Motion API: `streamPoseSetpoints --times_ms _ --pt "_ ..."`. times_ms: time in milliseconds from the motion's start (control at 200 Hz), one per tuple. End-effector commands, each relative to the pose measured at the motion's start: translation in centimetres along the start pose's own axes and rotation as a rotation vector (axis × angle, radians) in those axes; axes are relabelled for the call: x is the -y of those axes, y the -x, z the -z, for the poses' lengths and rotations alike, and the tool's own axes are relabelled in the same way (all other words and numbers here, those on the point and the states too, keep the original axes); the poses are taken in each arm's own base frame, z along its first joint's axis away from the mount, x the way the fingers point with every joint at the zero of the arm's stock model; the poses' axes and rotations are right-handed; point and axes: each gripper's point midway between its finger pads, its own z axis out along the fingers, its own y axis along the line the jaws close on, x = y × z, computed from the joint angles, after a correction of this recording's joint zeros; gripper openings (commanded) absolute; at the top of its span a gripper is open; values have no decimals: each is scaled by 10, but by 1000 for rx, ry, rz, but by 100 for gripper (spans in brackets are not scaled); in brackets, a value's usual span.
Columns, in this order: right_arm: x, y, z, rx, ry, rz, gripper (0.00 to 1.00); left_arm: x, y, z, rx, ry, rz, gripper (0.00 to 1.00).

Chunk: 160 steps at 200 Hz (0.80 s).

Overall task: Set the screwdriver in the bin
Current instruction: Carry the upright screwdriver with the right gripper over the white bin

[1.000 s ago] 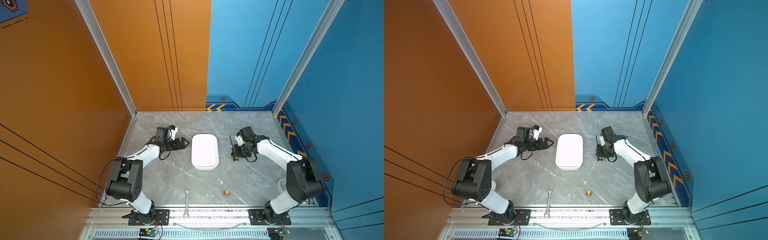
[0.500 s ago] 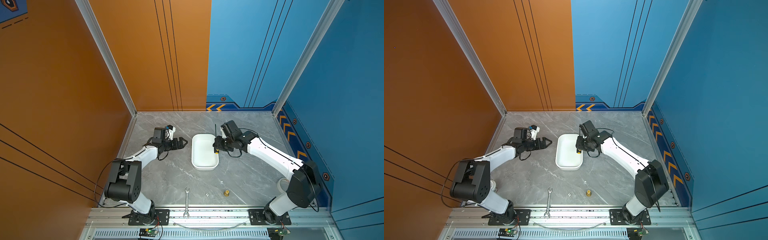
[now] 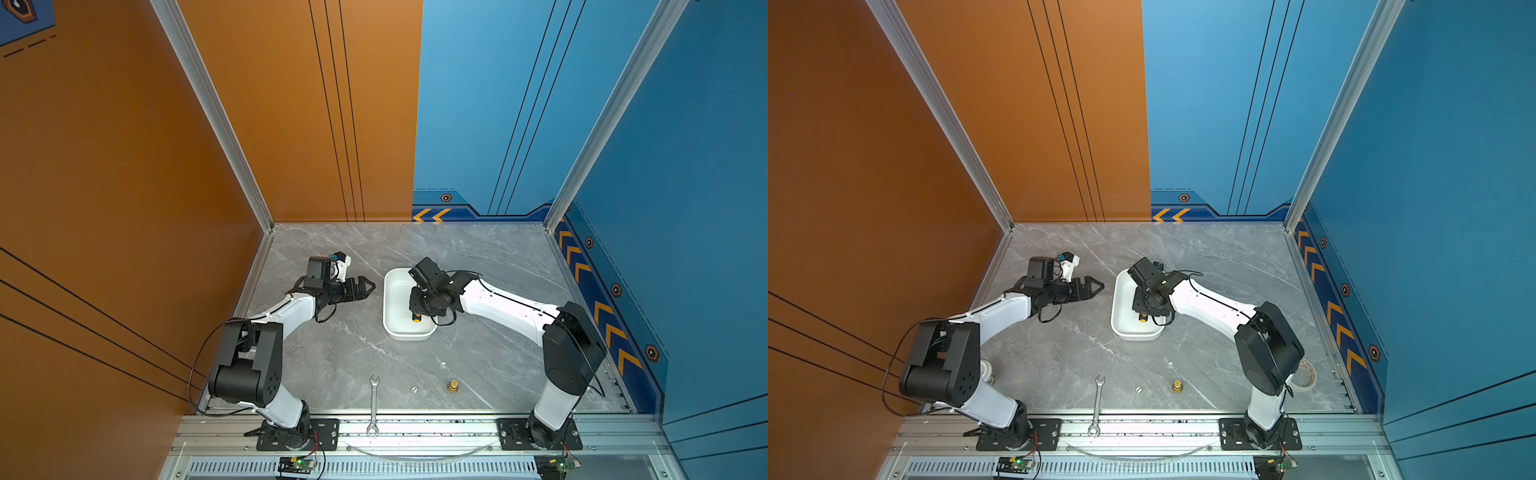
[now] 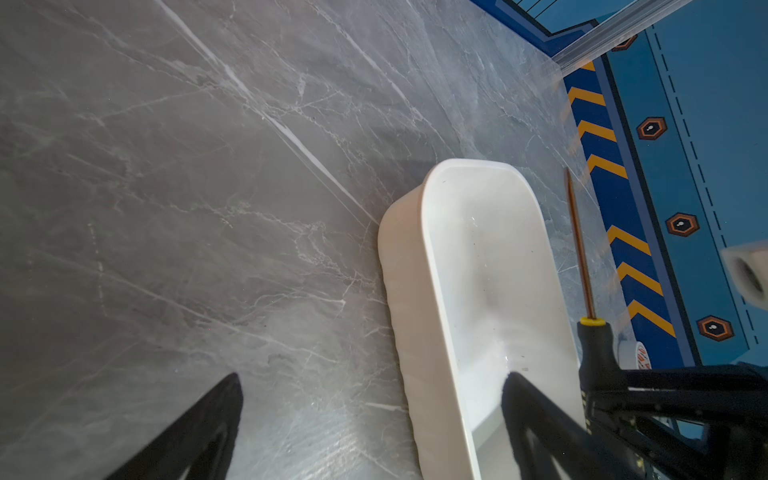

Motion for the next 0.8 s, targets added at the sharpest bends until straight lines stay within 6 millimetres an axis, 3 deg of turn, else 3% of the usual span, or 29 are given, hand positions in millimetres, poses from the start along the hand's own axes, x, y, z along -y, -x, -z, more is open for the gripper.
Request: streamPoseSetpoints --times_ms 0,796 --pt "-1 6 -6 20 -29 -13 0 3 2 5 15 -20 -19 98" --pt "6 -14 -67 -99 -99 1 0 -6 1 -1 1 -5 -5 98"
